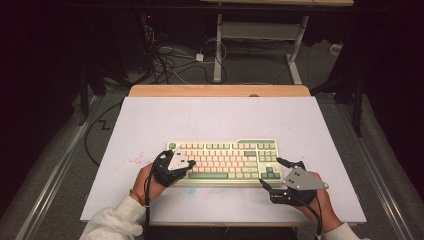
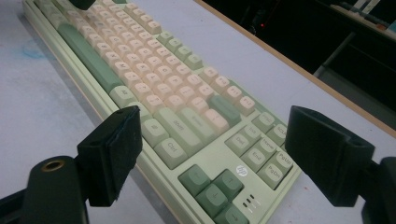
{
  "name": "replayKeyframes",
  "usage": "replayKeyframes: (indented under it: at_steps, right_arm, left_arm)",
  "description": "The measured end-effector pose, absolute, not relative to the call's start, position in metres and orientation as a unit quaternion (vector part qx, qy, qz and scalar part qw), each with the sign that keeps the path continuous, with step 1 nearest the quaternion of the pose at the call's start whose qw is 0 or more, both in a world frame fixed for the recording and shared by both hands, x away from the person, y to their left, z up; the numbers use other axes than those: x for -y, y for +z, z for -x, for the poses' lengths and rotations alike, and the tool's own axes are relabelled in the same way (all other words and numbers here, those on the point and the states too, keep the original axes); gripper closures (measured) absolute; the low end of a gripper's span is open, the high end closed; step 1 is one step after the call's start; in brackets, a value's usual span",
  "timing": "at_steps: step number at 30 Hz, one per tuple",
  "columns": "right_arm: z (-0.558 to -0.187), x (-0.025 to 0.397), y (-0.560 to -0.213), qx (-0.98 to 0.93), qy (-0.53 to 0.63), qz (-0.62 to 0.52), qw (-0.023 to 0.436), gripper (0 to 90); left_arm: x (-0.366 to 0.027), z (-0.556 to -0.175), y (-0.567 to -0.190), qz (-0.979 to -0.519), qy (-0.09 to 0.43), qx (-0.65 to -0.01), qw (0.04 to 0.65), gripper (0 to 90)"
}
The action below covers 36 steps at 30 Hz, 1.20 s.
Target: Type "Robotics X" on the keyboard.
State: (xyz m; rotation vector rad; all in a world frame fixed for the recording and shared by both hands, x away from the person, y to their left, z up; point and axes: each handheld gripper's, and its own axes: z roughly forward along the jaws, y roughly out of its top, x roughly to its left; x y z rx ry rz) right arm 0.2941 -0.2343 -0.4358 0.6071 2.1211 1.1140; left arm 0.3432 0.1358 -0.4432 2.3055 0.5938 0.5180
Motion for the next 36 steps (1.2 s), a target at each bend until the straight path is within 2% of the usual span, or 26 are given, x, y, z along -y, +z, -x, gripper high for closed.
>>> replayKeyframes:
  at_steps: [19,36]
  right_arm:
    - [-0.294,0.233,-0.438,-0.815,0.422,-0.225,0.328,19.6]
    - [-0.296,0.233,-0.439,-0.817,0.417,-0.229,0.325,19.5]
  left_arm:
    - [-0.155,-0.345,-0.436,-0.881,0.204,-0.245,0.350,87.8]
    - [-0.160,-0.359,-0.428,-0.885,0.177,-0.252,0.349,87.8]
